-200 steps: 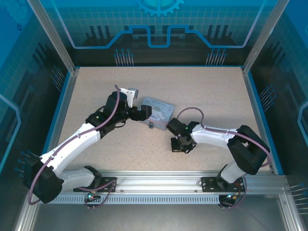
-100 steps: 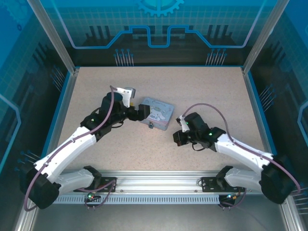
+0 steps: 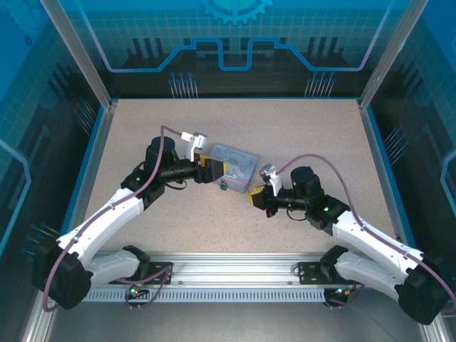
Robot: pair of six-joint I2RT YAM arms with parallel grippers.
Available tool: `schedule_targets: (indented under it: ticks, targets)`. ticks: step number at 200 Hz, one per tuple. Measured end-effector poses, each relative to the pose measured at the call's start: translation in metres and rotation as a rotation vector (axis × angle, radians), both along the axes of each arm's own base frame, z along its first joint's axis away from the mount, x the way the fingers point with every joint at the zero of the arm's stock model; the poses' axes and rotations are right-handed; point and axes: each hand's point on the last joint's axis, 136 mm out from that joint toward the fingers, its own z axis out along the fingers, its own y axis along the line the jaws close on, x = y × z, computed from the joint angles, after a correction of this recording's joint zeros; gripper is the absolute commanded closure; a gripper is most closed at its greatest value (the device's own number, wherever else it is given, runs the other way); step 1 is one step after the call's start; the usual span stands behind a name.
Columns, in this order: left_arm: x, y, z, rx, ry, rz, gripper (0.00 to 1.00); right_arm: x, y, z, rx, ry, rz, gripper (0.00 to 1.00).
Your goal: Unlock the padlock with the key
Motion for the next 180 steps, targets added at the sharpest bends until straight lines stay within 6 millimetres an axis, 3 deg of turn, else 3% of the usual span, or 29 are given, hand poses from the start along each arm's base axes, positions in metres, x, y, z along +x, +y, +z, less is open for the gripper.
schedule_targets:
  ticks: [35, 61, 180]
  targets:
    - [-0.024, -0.03, -0.001, -0.034, 0.0, -0.164, 0.51, -0.003, 0.009, 0.016, 0.021, -0.038, 0.069, 1.0]
    - [-0.034, -0.043, -0.005, -0.044, 0.008, -0.236, 0.58, -0.002, 0.014, 0.026, 0.035, -0.064, 0.093, 1.0]
    - [-0.047, -0.062, -0.022, -0.031, 0.029, -0.335, 0.73, 0.001, 0.018, 0.03, 0.041, -0.068, 0.111, 0.99]
